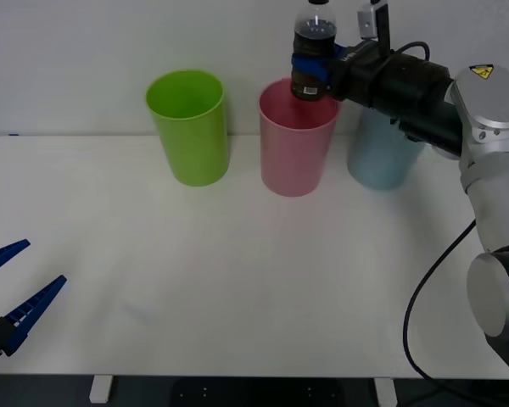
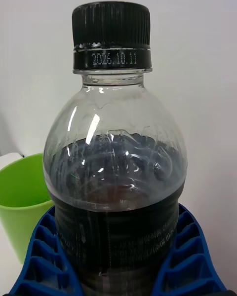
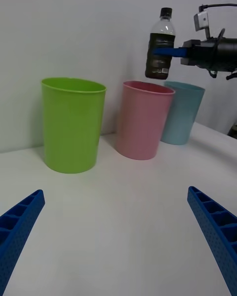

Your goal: Grasp the object on the table and drop it into the matching bin: aluminum can to the light blue bin, PET bottle to the pink bin.

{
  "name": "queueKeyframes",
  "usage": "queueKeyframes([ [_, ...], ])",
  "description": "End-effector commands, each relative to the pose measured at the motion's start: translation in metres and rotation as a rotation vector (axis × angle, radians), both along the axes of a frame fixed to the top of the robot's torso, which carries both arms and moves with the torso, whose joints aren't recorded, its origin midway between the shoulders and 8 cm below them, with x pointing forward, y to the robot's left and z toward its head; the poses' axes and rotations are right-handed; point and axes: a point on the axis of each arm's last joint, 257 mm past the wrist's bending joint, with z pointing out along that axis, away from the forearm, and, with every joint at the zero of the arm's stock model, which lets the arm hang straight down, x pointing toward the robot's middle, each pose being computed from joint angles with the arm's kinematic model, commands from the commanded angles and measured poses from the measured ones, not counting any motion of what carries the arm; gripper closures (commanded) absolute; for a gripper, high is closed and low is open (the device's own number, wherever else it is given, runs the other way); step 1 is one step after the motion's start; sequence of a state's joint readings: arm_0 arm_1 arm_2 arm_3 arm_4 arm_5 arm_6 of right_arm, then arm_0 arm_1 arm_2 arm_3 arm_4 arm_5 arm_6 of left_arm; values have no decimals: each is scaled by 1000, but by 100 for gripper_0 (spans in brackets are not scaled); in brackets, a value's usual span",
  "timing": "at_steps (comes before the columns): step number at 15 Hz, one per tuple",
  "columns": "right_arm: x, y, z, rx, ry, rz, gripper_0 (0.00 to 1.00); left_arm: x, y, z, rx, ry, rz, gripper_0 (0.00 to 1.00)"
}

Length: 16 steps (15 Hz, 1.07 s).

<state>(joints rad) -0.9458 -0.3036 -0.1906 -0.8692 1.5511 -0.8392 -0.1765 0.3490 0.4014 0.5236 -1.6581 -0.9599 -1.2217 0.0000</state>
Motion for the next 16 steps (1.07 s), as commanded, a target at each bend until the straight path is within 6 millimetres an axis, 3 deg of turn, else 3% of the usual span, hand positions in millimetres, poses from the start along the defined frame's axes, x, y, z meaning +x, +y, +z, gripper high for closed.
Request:
queueKeyframes([
  [1,4,3,-1,3,-4,-21,100,0,0,0,0,0,0,0],
  [5,4,3,0,4,-5,-20,100,0,0,0,0,0,0,0],
  [6,4,3,0,4,-7,-22,95,0,0,0,0,0,0,0],
  [7,4,3,0,5,-7,-21,63,0,0,0,0,0,0,0],
  [8,4,3,0,8,-5,-20,10,0,0,0,0,0,0,0],
  [9,4,3,1,11,-7,-20,0,0,0,0,0,0,0,0],
  [16,-5,-1,0,34,-7,17,0,0,0,0,0,0,0,0],
])
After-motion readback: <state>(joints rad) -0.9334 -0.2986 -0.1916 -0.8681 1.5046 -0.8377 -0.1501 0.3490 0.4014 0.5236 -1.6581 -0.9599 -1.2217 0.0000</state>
